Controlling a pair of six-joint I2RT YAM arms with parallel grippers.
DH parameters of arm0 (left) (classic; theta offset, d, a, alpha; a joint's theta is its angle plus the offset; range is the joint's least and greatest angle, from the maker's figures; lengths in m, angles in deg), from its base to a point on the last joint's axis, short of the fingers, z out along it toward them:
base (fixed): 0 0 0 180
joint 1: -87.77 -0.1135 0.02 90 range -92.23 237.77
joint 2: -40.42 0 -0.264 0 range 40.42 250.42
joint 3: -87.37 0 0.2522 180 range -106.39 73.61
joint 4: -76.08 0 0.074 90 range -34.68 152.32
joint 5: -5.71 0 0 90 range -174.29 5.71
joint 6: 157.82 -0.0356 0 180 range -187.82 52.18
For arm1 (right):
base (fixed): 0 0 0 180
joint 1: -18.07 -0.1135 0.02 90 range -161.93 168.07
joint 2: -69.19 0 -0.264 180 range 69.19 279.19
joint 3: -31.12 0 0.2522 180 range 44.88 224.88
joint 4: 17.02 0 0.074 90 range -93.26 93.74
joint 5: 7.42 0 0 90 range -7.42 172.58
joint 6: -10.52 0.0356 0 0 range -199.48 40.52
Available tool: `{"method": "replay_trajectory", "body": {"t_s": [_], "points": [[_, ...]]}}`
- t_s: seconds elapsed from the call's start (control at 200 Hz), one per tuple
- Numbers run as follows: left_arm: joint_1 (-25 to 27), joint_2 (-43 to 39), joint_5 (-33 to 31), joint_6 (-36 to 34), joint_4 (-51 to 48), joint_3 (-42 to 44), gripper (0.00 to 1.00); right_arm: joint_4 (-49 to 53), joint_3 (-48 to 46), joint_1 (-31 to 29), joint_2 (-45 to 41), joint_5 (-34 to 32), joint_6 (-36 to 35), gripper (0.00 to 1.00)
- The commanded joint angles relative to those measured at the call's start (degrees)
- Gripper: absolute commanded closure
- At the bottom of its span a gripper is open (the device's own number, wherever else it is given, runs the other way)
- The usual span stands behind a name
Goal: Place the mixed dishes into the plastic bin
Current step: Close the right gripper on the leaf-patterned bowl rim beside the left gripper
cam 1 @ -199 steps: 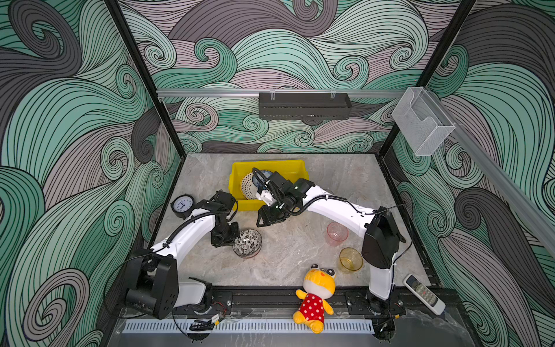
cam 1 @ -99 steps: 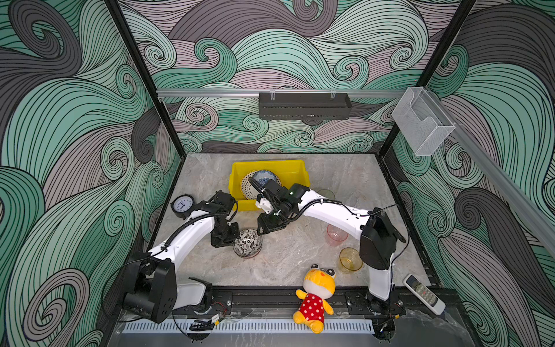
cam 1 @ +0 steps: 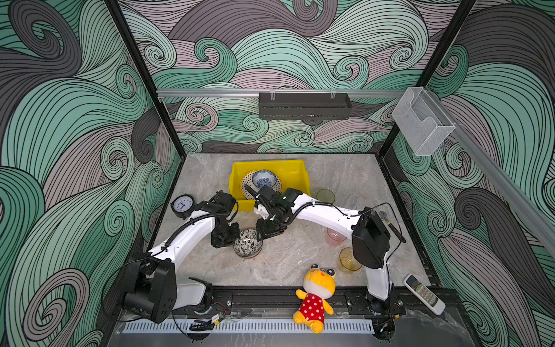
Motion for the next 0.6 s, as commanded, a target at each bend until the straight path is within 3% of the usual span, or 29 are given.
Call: {"method": "replay_trajectory", "body": {"t_s": [0.0,0.596], "points": [[0.67,-1.18,1.27,0.43,0.05,0.30,0.92,1.13,1.66,-0.60,1.74,-1.53,1.11,0.52],[0.69,-1.62,1.53,0.29,0.09,0.30,0.92,1.16,4.65,-1.07,5.07,-3.35,3.02,0.67]]}}
